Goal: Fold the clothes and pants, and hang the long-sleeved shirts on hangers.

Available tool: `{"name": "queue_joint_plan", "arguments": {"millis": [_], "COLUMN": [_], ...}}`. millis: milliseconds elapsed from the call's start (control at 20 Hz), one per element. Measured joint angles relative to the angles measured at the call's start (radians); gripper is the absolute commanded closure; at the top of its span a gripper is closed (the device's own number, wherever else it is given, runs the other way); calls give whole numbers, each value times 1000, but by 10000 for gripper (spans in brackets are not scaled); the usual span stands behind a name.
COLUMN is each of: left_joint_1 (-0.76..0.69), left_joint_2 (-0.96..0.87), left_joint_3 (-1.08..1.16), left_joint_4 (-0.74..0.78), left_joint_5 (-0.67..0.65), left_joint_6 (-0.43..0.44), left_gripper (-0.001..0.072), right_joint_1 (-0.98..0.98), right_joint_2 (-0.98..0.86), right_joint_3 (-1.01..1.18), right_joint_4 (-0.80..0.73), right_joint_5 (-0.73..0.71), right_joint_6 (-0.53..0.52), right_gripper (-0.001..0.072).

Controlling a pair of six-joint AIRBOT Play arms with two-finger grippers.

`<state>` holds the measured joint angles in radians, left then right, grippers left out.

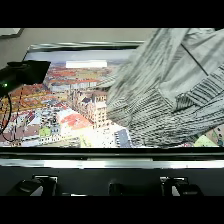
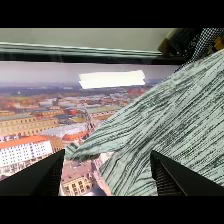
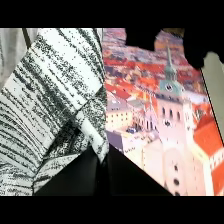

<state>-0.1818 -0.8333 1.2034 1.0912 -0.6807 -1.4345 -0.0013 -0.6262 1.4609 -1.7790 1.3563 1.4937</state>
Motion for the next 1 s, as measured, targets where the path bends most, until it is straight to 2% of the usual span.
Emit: {"name": "queue_joint_plan", "arguments": {"millis": [150,250,400,550,850,1000], "left_joint_1": [0,0,0,0,0,0], "left_joint_2": [0,0,0,0,0,0], "left_joint_3": [0,0,0,0,0,0], "left_joint_4": [-9,-11,-13,-14,-14,-14], "left_joint_5": [4,6,7,7,8,8], "left_joint_6": [-10,-14,-16,-16,-17,-17], "left_gripper": [87,88,88,88,88,88], "right_joint_1": [0,0,0,0,0,-35], "right_joint_2": [-3,-24,-82,-151,-288,-359], "right_joint_3": [26,66,138,198,243,285], "right_joint_4": [-146,-297,-514,-701,-940,-1009], "right_joint_5": [67,145,268,332,245,182], "right_joint_6": [150,231,285,318,466,526], "right_gripper": [687,687,686,687,687,688]}}
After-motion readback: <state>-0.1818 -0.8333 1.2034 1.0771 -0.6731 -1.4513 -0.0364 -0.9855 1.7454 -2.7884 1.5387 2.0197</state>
